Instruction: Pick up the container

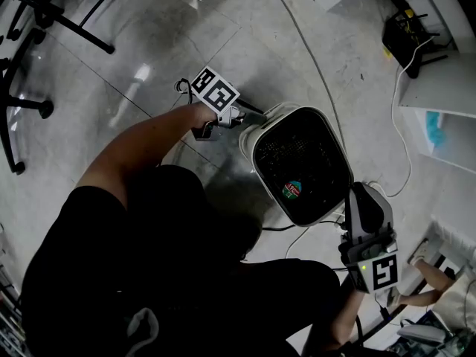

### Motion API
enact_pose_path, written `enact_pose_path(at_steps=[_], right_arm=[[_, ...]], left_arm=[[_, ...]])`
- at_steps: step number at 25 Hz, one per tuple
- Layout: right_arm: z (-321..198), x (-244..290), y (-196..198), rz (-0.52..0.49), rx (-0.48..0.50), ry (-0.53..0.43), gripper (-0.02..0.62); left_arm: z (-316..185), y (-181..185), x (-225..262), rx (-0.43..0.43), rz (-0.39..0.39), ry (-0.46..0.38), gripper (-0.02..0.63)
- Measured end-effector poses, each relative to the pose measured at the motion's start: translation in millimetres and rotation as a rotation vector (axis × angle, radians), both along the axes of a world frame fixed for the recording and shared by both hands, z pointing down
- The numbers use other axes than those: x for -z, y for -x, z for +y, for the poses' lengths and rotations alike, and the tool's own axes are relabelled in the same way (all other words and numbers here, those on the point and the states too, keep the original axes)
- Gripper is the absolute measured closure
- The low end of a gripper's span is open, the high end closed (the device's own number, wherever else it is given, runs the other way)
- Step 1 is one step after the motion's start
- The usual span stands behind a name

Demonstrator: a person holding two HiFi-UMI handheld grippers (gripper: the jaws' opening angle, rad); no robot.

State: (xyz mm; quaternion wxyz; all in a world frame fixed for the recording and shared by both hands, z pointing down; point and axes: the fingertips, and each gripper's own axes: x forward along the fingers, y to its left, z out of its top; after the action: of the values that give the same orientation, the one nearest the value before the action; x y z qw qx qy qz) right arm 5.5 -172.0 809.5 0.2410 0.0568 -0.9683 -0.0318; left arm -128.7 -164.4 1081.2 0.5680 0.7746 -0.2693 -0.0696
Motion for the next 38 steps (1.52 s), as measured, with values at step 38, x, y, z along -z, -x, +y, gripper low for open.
enact_pose_path(at_steps=[38], right_arm=[[13.5,-4.2,51.6,-0.084,0.037,0.128,0.584]], left_arm=[[0.0,-6.4,263.4,-0.022,0.160,-0.501,0.552]])
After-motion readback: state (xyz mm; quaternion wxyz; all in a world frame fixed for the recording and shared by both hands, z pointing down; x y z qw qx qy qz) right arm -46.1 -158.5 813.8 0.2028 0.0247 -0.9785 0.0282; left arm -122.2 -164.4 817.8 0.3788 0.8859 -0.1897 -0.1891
